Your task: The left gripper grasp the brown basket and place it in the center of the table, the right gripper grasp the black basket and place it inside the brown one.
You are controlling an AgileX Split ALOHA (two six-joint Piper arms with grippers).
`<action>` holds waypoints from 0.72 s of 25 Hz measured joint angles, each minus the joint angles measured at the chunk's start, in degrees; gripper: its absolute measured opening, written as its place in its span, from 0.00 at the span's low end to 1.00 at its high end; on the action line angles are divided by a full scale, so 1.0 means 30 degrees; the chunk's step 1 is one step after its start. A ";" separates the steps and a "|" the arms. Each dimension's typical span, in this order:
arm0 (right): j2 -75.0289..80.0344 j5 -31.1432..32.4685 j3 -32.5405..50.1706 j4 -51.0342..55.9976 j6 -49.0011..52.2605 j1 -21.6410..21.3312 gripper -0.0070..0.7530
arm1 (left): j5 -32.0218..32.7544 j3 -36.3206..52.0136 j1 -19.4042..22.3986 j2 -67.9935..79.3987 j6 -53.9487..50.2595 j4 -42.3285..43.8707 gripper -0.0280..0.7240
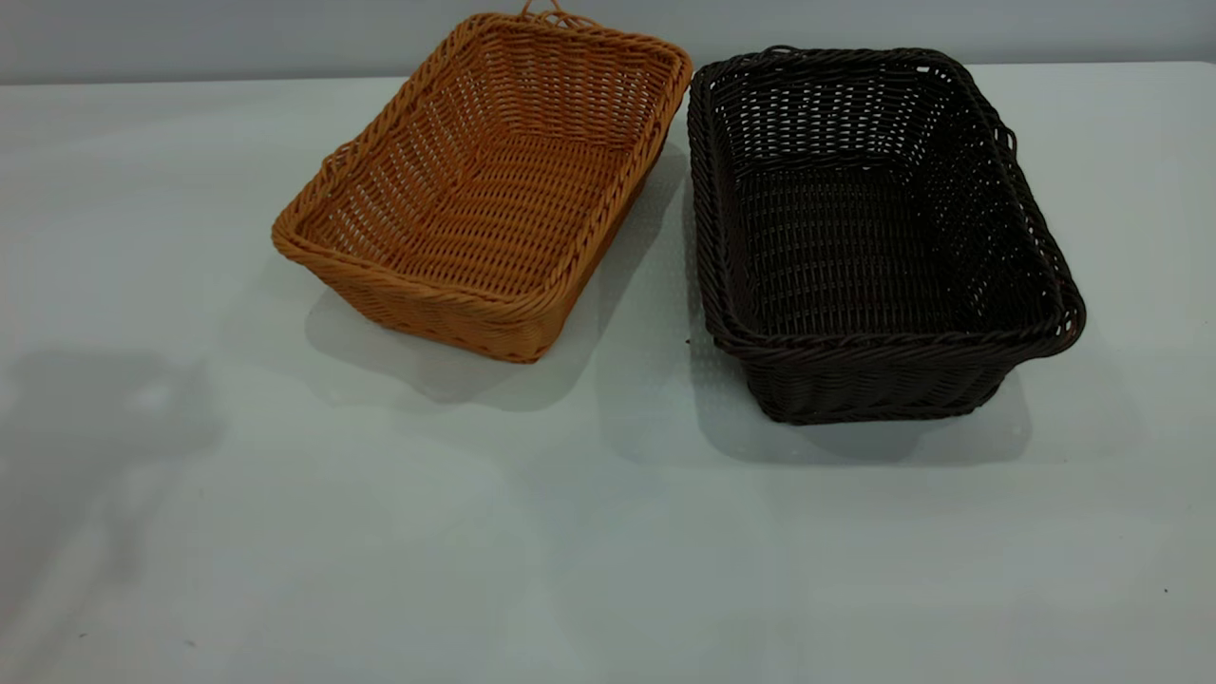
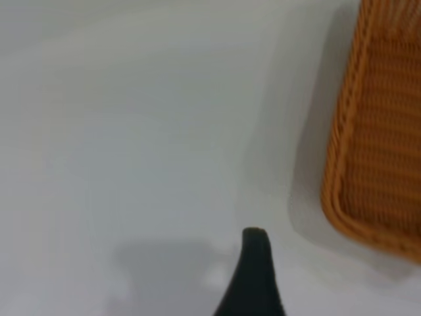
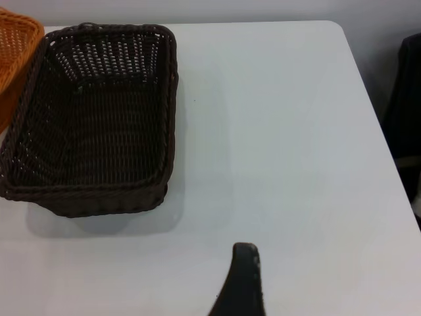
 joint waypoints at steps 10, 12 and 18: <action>0.0000 0.0000 0.0000 0.0363 0.0000 0.0000 0.79 | -0.1082 -0.5110 -0.1422 0.8034 0.3046 0.0000 0.80; 0.0000 0.0000 0.0000 0.0363 0.0000 0.0000 0.79 | -0.1101 -0.6344 -0.1774 0.9794 0.3415 0.0000 0.80; 0.0000 0.0000 0.0000 0.0363 0.0208 0.0000 0.79 | -0.1047 -0.9780 -0.2376 1.4130 0.3655 0.0000 0.80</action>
